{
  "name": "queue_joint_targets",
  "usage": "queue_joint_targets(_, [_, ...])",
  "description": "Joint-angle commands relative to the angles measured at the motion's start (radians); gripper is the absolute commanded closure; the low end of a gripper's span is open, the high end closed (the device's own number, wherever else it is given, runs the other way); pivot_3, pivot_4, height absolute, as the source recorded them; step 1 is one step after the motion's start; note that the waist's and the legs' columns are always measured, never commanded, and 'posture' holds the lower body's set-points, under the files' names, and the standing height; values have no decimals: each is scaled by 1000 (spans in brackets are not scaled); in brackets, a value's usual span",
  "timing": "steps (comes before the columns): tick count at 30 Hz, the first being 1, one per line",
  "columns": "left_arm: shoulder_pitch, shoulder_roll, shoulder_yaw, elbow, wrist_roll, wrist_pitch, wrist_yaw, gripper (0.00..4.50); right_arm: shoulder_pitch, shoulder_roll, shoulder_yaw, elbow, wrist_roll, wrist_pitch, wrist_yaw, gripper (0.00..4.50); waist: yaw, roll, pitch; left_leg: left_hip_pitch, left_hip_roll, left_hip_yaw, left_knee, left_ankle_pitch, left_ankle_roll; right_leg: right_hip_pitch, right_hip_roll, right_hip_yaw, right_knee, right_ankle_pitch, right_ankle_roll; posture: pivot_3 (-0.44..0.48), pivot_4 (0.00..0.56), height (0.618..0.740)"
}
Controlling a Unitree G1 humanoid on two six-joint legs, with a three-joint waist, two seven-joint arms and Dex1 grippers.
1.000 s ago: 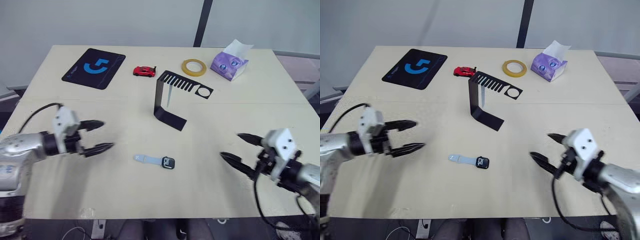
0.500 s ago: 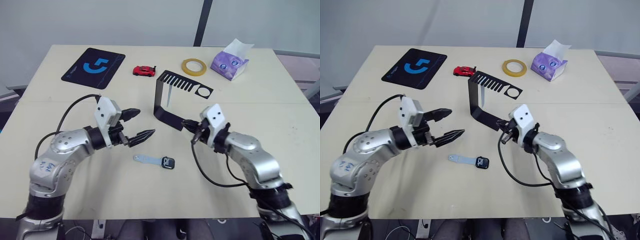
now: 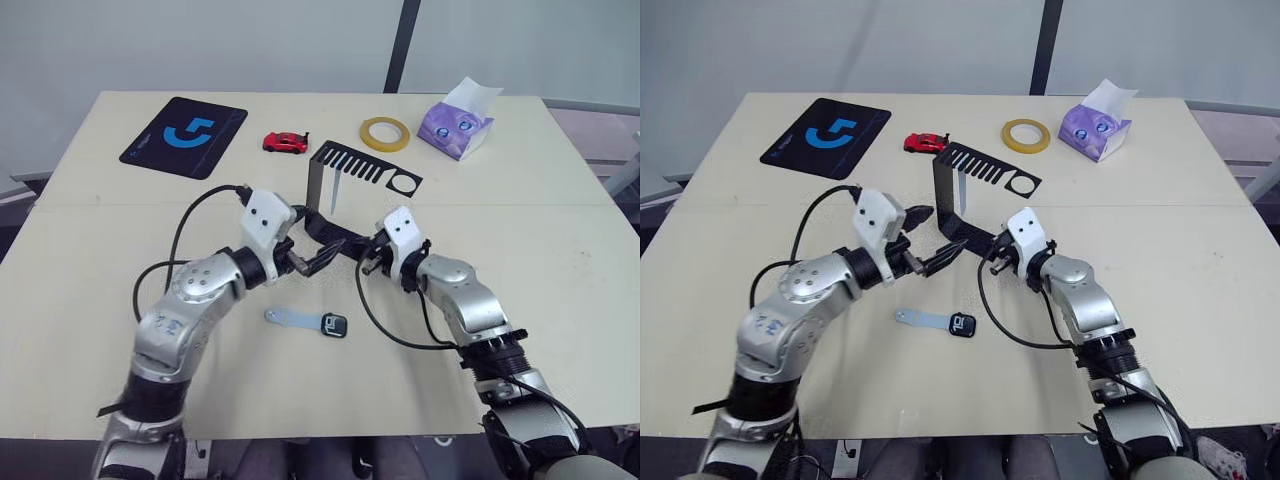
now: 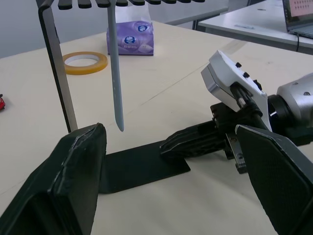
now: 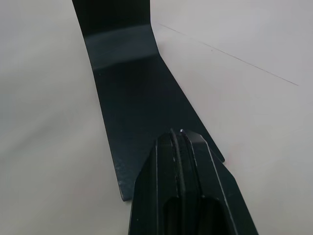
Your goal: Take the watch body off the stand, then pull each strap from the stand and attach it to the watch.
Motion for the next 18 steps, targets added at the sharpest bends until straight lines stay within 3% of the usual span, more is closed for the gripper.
queue_joint_targets(1, [-22,-36,-34,-7,59,-40,43,0,-4,10,1,28,-14,23,1,4438,0,0,0,0,0,0,0,0,0,0,0,0,0,0,0,0,150,738])
queue_joint_targets(13, [-113,-207,-91,170,206,-122,162,0,18,11,16,-2,-26,64,5,4438,2,0,0,0,0,0,0,0,0,1,-1,0,0,0,0,0,150,738])
queue_joint_targets(18, [-137,-269,-67,239,238,-155,210,0,32,10,21,-25,-31,78,0,4438,2,0,0,0,0,0,0,0,0,1,-1,0,0,0,0,0,150,738])
